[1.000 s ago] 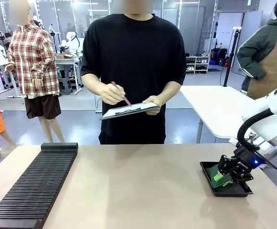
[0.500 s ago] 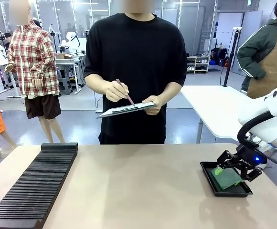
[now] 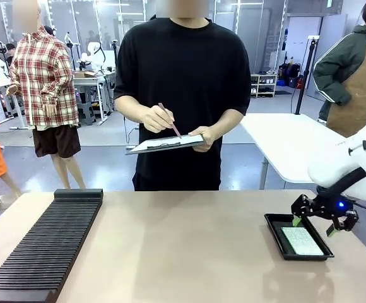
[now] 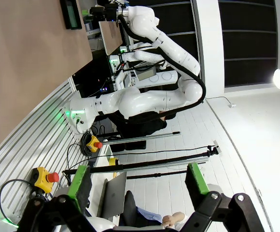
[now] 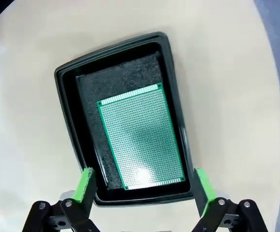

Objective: Inspect the PCB.
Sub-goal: Place the Blank PCB in the ESD tray.

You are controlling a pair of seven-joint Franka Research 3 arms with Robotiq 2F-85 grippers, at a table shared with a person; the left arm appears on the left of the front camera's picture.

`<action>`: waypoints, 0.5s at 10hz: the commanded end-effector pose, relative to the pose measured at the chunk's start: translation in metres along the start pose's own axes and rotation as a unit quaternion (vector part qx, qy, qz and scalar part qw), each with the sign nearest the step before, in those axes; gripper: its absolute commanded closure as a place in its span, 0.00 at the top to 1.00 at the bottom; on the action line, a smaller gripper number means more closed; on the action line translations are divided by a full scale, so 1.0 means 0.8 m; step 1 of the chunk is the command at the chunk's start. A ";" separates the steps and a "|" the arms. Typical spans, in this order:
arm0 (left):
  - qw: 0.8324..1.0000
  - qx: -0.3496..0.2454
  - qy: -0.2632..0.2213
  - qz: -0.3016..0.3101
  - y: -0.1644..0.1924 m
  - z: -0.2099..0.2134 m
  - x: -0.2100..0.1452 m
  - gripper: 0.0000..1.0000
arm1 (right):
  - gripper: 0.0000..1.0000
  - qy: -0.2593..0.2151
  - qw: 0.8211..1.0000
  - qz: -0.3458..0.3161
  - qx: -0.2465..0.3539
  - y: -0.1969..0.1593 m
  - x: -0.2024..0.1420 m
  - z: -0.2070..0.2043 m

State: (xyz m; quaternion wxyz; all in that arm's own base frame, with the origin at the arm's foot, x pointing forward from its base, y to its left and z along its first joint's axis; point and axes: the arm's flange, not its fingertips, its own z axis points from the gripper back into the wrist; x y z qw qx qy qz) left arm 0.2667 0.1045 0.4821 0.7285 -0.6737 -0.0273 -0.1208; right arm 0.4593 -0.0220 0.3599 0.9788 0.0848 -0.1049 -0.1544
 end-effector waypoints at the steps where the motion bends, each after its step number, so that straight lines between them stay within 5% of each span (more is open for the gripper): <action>1: 1.000 -0.002 0.000 0.005 -0.006 0.002 0.003 1.00 | 1.00 -0.007 0.999 -0.022 -0.024 0.015 -0.008 0.005; 5: 1.000 -0.002 0.000 0.005 -0.006 0.002 0.003 1.00 | 1.00 -0.004 1.000 -0.003 -0.010 0.005 -0.001 0.004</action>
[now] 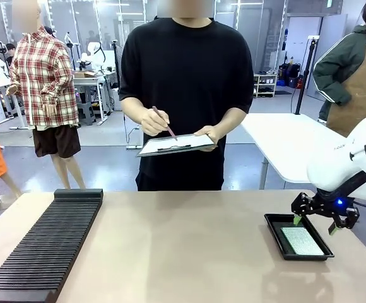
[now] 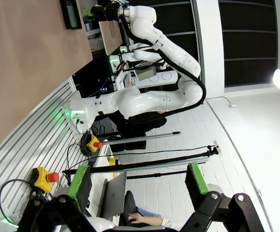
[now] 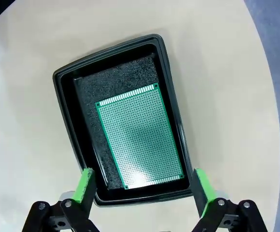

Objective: Inspect the PCB.
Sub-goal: Place the Blank PCB in the ESD tray.

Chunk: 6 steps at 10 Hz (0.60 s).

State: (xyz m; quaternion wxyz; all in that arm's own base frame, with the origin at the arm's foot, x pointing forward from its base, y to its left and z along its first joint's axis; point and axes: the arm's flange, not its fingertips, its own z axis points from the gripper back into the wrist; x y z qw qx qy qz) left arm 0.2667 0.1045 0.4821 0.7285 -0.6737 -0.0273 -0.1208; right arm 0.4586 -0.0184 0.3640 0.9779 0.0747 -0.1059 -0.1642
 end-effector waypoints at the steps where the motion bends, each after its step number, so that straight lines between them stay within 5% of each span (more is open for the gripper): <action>1: 1.000 -0.002 0.000 0.005 -0.006 0.002 0.003 1.00 | 1.00 -0.001 1.000 0.006 0.001 0.000 0.000 0.000; 6: 1.000 -0.002 0.000 0.005 -0.006 0.002 0.003 1.00 | 1.00 -0.001 1.000 0.006 0.001 0.000 0.000 0.000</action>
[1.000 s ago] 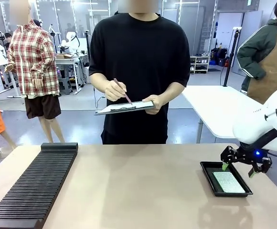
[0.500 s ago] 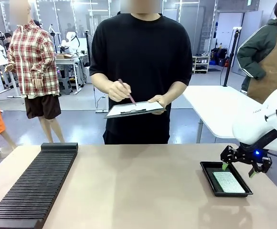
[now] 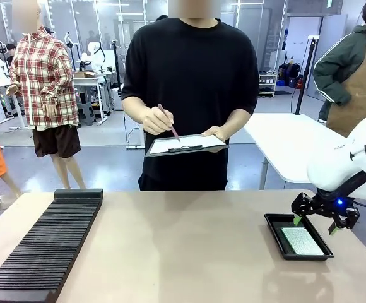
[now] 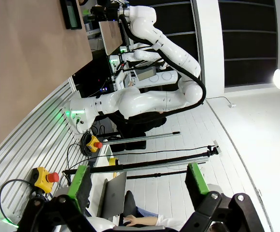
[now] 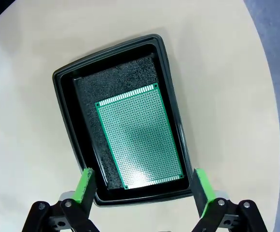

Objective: Inspect the PCB.
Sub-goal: Place the Blank PCB in the ESD tray.

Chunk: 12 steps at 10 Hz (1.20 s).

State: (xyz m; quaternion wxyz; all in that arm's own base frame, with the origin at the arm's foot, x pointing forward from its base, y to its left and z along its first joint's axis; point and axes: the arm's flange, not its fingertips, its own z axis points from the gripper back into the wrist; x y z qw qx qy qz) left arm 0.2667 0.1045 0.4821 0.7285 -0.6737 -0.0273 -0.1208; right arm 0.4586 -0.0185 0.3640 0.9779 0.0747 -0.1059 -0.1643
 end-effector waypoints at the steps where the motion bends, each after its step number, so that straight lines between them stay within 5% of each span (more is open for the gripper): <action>1: 1.000 -0.002 0.000 0.005 -0.006 0.002 0.003 1.00 | 1.00 -0.001 1.000 0.006 0.001 0.000 0.000 0.000; 3: 1.000 -0.002 0.000 0.005 -0.006 0.002 0.003 1.00 | 1.00 0.000 1.000 0.000 0.000 0.000 0.000 0.000; 7: 1.000 -0.002 0.000 0.005 -0.006 0.002 0.003 1.00 | 1.00 0.044 0.988 0.005 0.148 -0.025 -0.035 0.177; 10: 1.000 -0.002 0.000 0.005 -0.006 0.002 0.003 1.00 | 1.00 0.093 0.949 0.011 0.302 -0.092 -0.072 0.238; 12: 1.000 -0.002 0.000 0.005 -0.006 0.002 0.003 1.00 | 1.00 0.116 0.896 0.030 0.427 -0.141 -0.102 0.239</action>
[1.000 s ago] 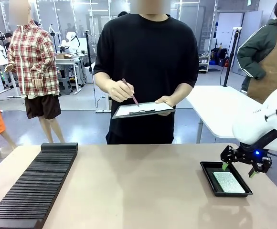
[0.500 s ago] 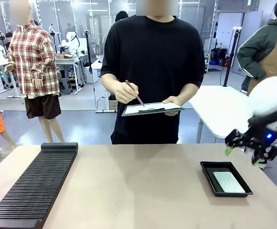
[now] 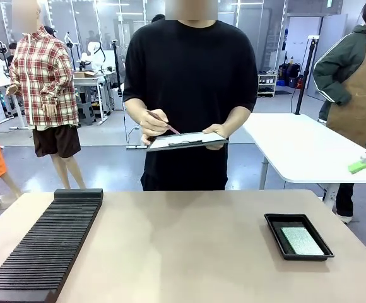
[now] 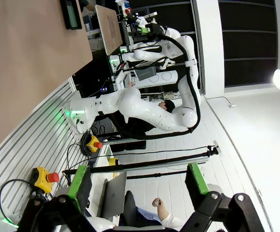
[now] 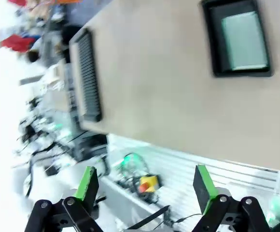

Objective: Inspect the PCB.
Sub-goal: Place the Blank PCB in the ESD tray.

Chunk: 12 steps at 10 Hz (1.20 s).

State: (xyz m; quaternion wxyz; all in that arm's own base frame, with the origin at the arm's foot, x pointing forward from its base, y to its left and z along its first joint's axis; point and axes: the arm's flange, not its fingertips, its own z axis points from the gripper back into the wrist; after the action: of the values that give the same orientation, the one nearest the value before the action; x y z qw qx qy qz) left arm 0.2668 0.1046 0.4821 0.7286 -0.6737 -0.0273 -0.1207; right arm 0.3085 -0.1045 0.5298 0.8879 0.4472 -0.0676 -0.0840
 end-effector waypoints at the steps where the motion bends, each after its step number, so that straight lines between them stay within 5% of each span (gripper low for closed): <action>1: 1.000 -0.002 0.000 0.005 -0.006 0.002 0.003 1.00 | 1.00 0.029 0.994 0.020 0.108 -0.044 -0.015 0.004; 6: 1.000 -0.002 0.000 0.005 -0.006 0.002 0.003 1.00 | 1.00 0.027 0.978 0.028 0.205 -0.065 -0.026 -0.011; 12: 1.000 -0.002 0.000 0.005 -0.006 0.002 0.003 1.00 | 1.00 0.021 0.981 0.025 0.189 -0.070 -0.034 0.000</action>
State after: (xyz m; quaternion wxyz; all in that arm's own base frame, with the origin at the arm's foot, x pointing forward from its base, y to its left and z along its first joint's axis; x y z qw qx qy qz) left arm 0.2668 0.1046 0.4822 0.7286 -0.6737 -0.0273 -0.1207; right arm 0.2775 -0.1317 0.4824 0.7912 0.6057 -0.0687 -0.0489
